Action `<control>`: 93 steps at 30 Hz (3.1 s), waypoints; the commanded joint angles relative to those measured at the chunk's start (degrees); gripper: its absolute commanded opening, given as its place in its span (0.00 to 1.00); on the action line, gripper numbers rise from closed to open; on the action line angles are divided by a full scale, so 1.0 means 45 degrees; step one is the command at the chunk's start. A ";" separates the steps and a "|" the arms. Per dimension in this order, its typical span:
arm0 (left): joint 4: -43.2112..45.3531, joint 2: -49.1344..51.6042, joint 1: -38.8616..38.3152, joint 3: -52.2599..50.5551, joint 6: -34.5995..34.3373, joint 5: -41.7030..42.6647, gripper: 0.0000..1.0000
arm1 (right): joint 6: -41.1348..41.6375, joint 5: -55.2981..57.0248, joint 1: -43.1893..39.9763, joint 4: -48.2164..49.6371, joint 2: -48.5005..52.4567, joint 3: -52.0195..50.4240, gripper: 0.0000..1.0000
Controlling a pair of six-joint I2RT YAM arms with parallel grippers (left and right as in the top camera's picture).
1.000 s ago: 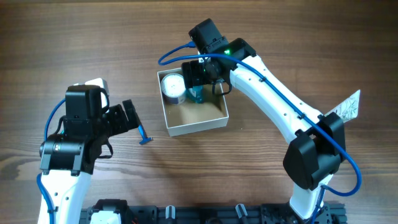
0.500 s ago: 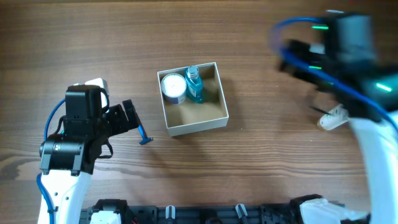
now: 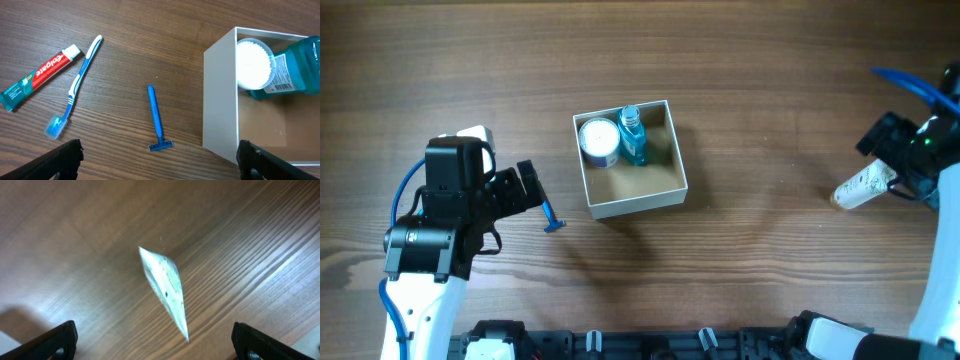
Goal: Pack container
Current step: 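Move the right gripper to the white-green tube and grasp it, then stand the tube upright in the box corner and release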
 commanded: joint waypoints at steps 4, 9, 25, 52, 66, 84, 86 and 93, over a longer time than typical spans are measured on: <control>0.0005 0.0010 -0.0044 0.0209 -0.0204 0.0112 1.00 | -0.1904 -0.0792 -0.0661 0.1724 0.0738 -0.2006 0.99; -0.0005 0.0010 -0.0044 0.0209 -0.0209 0.0112 1.00 | -0.2526 -0.0787 -0.0889 0.2161 0.1394 -0.2244 0.54; -0.0005 0.0010 -0.0044 0.0209 -0.0209 0.0112 1.00 | -0.2890 -0.2705 -0.0243 0.1321 0.0544 -0.0510 0.04; -0.0005 0.0010 -0.0044 0.0209 -0.0209 0.0112 1.00 | -0.4507 -0.0957 1.0987 0.3211 0.4731 0.5353 0.04; -0.0010 0.0010 -0.0044 0.0209 -0.0209 0.0112 1.00 | -0.4503 -0.1345 1.1060 0.2467 0.5153 0.5289 0.04; -0.0010 0.0010 -0.0044 0.0209 -0.0209 0.0112 1.00 | -0.4537 -0.1438 1.1060 0.3857 0.6727 0.4682 0.55; -0.0015 0.0010 -0.0044 0.0209 -0.0209 0.0112 1.00 | -0.4483 -0.1443 1.1060 0.3740 0.6703 0.4687 0.55; 0.0015 0.0010 -0.0044 0.0209 -0.0209 0.0112 1.00 | -0.3818 -0.1423 1.1055 0.3483 0.4755 0.4687 0.55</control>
